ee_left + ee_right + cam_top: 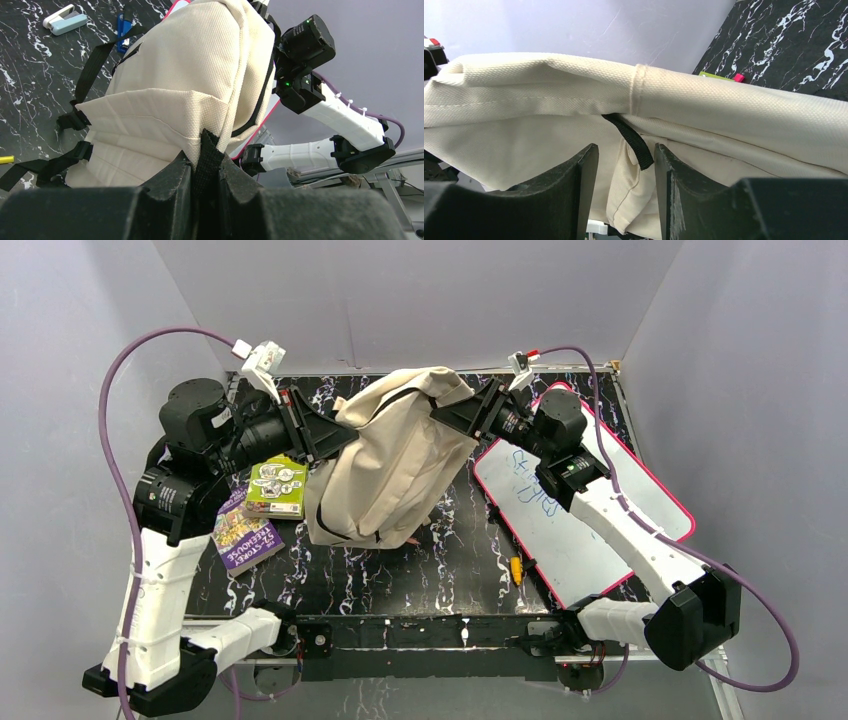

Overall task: Pack the student bag
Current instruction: Unzip the student bag at the center of the board.

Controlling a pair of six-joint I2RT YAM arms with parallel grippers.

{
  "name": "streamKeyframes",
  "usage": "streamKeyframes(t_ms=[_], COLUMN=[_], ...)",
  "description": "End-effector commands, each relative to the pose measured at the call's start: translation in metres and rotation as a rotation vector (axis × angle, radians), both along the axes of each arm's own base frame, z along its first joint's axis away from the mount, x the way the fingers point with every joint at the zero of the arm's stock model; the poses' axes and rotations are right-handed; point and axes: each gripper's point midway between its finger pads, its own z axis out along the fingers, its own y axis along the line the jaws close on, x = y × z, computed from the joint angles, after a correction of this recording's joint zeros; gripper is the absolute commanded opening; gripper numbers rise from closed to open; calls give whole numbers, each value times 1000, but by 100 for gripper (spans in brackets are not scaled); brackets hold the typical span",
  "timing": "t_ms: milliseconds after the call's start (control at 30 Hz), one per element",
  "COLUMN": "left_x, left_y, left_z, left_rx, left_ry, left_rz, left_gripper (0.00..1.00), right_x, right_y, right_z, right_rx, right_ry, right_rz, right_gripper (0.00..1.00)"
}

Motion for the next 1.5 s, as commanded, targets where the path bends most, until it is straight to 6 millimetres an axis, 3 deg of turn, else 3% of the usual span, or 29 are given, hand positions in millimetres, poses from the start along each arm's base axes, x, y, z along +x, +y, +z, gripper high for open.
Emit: streamKeyframes(t_ms=[0,133,433,800,1133,1367,1467], left_x=[-14,-13,-14,-14,-13,-10,-7], left_y=[-2,-2,-2,-3,-4,-3,-3], left_z=[41,39,41,41,38,33,30], left_rx=[-72,-72,-76,-83,-83,-80,-79], left_ry=[-166,-163,-166,-162,-157,-147,-140], left_rz=[-44,-42,-46,-52,-53,-36,-28], left_gripper=[0,0,0,0,0,0,0], right_x=[-10,-10,-8,-5,-3,-7,-8], right_y=[-4,-4,-2,2,4,2,1], right_z=[47,47,40,34,32,32,32], right_rx=[77,79,76,82,93,86,78], right_ry=[-135,-138,-117,-94,-87,-106,-111], right_rz=[18,20,25,42,49,47,46], right_gripper=[51,44,39,44,38,20,1])
